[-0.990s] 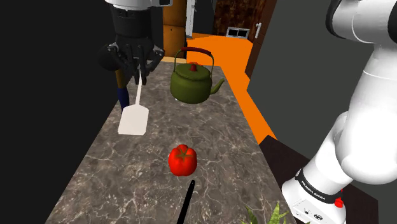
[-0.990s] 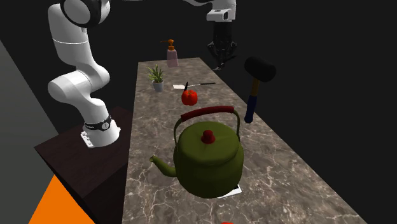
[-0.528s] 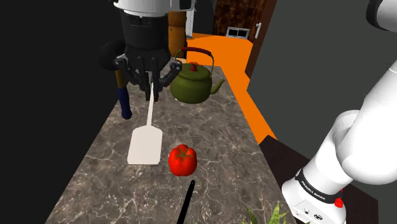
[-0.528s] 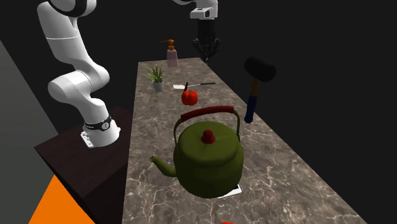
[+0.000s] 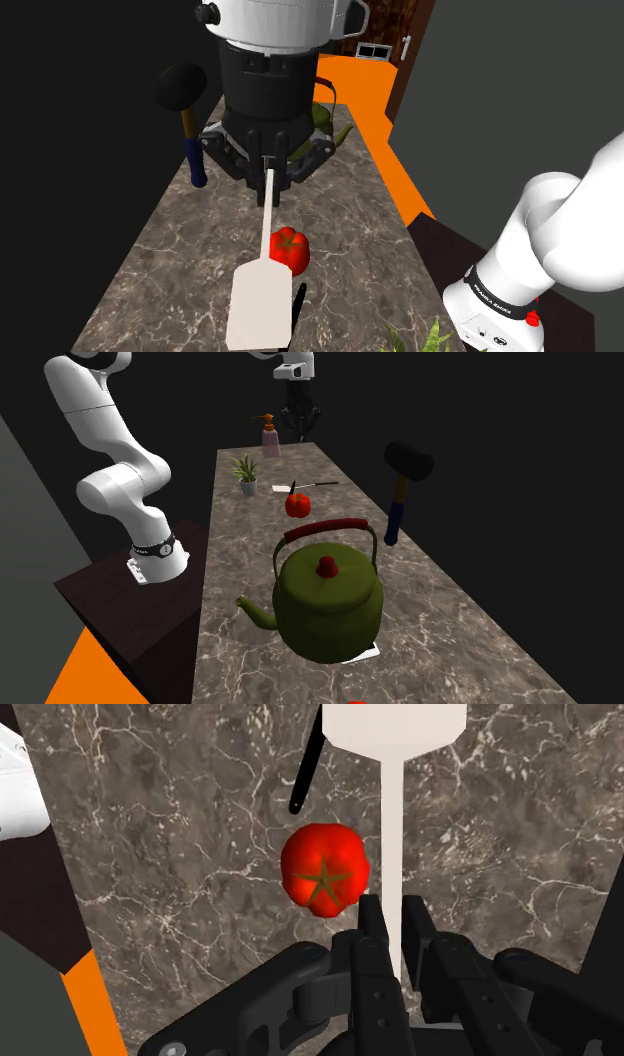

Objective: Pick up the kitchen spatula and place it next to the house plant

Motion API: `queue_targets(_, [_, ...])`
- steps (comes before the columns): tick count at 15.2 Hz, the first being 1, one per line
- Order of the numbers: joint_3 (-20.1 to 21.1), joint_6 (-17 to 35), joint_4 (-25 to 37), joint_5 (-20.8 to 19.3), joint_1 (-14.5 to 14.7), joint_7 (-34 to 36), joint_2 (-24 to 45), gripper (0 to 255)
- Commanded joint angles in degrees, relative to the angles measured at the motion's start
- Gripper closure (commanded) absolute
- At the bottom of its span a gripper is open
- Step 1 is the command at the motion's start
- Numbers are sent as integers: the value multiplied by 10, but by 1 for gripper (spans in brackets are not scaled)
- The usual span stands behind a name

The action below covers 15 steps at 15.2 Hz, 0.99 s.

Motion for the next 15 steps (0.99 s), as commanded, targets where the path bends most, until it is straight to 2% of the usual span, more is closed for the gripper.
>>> queue_targets(1, [8,2,-21,15,11,15,-23,255])
queue_targets(8, [45,-9,-57,61,51,78,-84,255])
queue_targets(15, [97,-23,-61,97,87,156,-115,255])
